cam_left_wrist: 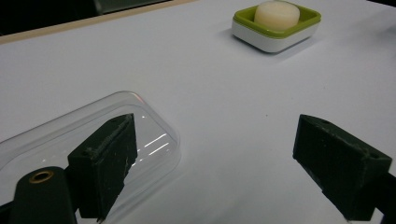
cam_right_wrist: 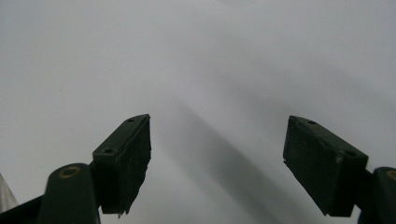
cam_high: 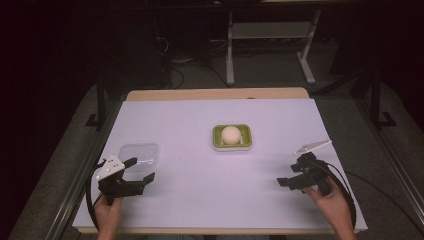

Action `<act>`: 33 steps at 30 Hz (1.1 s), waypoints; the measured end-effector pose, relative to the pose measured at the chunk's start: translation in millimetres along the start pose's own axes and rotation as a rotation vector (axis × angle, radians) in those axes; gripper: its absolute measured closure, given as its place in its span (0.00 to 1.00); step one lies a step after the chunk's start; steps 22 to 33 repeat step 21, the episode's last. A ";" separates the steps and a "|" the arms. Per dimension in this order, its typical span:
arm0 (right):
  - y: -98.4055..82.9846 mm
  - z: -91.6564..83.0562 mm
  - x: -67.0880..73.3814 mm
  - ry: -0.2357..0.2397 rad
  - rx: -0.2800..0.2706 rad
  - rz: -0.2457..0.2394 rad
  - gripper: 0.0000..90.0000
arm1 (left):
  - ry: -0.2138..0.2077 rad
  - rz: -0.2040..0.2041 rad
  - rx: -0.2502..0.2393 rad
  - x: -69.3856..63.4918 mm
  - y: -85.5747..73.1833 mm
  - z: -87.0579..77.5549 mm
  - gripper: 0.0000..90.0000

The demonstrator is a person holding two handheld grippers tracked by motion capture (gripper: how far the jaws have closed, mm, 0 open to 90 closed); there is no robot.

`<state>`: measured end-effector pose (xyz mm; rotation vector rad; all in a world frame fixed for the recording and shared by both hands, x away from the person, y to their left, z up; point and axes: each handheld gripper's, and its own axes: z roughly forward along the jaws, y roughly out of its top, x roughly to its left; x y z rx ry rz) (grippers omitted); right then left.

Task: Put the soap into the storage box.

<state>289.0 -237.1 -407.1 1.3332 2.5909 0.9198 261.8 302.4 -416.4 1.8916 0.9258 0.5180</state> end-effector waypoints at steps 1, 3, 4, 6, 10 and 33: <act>-2.6 -0.3 0.0 -0.001 0.001 0.005 0.25 | -0.003 0.003 -0.001 -0.5 0.2 0.7 0.14; -5.9 -0.9 0.0 -0.002 -0.002 0.009 0.24 | -0.007 0.003 0.004 -1.7 0.2 1.8 0.14; -7.9 -1.4 0.3 -0.003 -0.007 0.005 0.24 | -0.009 0.009 0.007 -1.8 0.1 2.8 0.14; -11.5 -3.1 2.2 -0.010 -0.014 0.008 0.24 | -0.014 0.009 0.014 -2.3 0.2 3.8 0.14; -19.5 -6.8 8.1 -0.021 -0.033 0.004 0.22 | -0.023 0.009 0.019 -4.0 -0.1 6.2 0.14; -48.3 -8.7 17.1 -0.017 -0.045 0.008 0.20 | -0.042 0.031 0.038 -8.1 1.0 13.4 0.14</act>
